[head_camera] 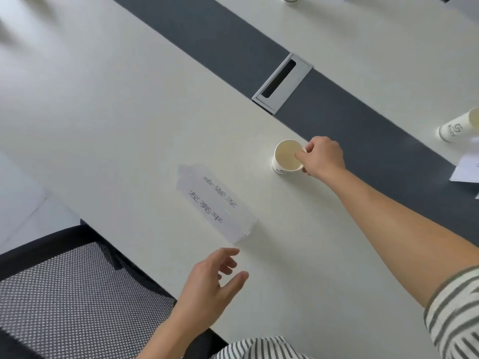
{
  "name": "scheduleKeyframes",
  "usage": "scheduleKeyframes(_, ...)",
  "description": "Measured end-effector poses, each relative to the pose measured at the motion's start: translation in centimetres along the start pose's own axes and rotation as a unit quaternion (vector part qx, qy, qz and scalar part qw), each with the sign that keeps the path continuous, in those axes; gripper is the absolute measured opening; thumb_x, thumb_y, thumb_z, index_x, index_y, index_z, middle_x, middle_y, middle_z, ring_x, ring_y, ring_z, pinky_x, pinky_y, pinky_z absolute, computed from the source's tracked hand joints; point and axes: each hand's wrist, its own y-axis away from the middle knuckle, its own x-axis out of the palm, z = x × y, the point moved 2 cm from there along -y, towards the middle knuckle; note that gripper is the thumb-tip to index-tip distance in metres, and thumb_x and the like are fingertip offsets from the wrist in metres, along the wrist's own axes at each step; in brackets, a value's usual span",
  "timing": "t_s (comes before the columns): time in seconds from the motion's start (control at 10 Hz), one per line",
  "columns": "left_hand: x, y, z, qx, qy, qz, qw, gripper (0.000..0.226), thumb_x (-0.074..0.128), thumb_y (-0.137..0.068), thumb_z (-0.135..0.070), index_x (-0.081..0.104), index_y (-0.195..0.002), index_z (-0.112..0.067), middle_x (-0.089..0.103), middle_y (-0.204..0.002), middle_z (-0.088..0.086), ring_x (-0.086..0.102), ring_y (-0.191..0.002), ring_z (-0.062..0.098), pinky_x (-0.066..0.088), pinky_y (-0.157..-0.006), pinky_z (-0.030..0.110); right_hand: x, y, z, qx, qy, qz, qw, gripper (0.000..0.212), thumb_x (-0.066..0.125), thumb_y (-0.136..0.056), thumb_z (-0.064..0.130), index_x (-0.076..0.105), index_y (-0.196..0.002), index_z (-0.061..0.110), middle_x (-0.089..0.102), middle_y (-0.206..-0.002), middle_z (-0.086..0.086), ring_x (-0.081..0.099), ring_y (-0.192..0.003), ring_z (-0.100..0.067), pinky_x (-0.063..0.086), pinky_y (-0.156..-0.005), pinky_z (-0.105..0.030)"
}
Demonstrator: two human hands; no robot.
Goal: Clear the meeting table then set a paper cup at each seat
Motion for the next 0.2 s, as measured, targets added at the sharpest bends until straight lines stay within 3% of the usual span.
scheduleKeyframes(0.2, -0.09, 1.05, -0.54, 0.0, -0.005, -0.003, 1.0, 0.038, 0.068, -0.086, -0.038, 0.057, -0.123, -0.034, 0.064, -0.098, -0.018, 0.06, -0.097, 0.001, 0.045, -0.079, 0.012, -0.97, 1.25, -0.83, 0.015, 0.019, 0.016, 1.0, 0.033, 0.057, -0.078, 0.051, 0.062, -0.084, 0.02, 0.072, -0.084, -0.003, 0.071, -0.082, -0.028, 0.058, -0.078, -0.042)
